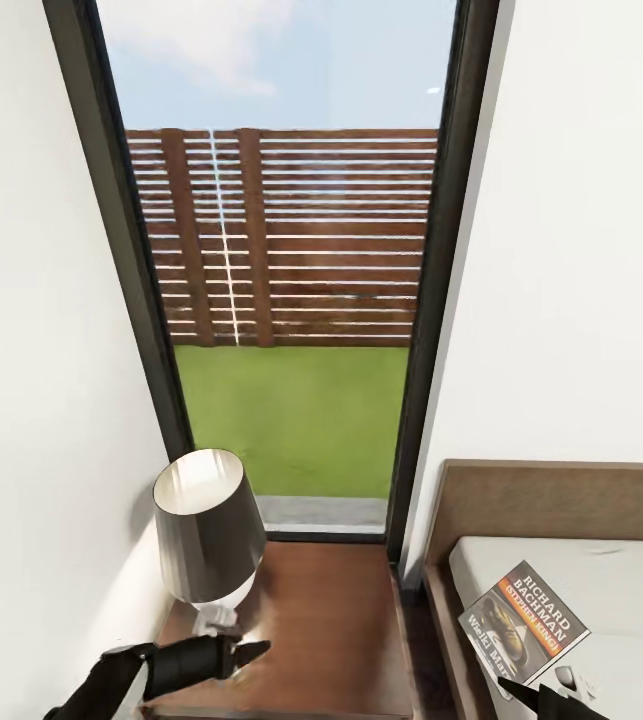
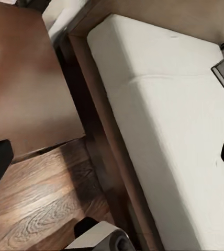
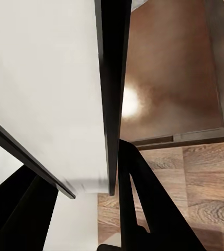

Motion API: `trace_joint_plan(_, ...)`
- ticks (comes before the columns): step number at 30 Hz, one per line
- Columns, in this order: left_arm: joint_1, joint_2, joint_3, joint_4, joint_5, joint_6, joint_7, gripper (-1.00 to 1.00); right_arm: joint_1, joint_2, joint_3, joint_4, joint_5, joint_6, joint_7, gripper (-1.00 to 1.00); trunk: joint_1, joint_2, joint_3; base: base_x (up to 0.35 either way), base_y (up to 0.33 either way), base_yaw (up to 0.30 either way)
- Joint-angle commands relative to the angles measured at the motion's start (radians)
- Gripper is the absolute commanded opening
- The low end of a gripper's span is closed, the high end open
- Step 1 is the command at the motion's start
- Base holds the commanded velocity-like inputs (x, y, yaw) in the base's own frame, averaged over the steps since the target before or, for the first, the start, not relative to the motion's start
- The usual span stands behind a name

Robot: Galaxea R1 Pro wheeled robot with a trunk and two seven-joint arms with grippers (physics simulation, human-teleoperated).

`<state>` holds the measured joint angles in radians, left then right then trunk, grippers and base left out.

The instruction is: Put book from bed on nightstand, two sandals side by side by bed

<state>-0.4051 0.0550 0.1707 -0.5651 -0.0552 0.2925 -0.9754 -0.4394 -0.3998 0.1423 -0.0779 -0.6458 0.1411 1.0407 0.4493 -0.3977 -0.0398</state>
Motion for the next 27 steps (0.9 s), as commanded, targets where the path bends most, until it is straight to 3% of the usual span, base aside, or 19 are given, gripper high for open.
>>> trace_joint_plan(1,-0.001,0.001,0.006,-0.04,0.027,0.043,-0.012,1.0,-0.001,-0.001,0.007,0.0,-0.011,0.009,0.002,-1.0,0.001,-0.002,-0.003,0.0,0.0,0.0)
trace_joint_plan(4,-0.005,0.003,0.006,-0.112,0.086,0.107,-0.019,1.0,-0.001,-0.001,0.007,0.0,-0.011,0.009,0.002,-1.0,0.001,-0.002,-0.003,0.0,0.0,0.0)
trace_joint_plan(8,-0.007,-0.001,0.005,-0.137,0.107,0.156,-0.043,1.0,-0.001,-0.001,0.007,-0.001,-0.011,0.009,0.001,-1.0,0.001,-0.002,-0.003,0.0,0.0,0.0)
trace_joint_plan(14,-0.009,0.0,0.002,-0.145,0.106,0.217,-0.207,1.0,-0.001,0.001,0.009,-0.001,-0.009,0.012,0.004,-1.0,0.001,-0.002,-0.003,0.0,0.0,0.0)
trace_joint_plan(23,-0.009,0.0,0.001,-0.145,0.103,0.221,-0.237,1.0,-0.001,0.001,0.008,-0.073,-0.009,0.046,0.016,-1.0,0.001,-0.002,-0.003,0.0,0.0,0.0)
trace_joint_plan(27,-0.009,0.0,0.001,-0.144,0.102,0.22,-0.235,1.0,-0.001,0.0,0.009,-0.171,-0.009,0.127,0.017,-1.0,0.001,-0.002,-0.003,0.0,0.0,0.0)
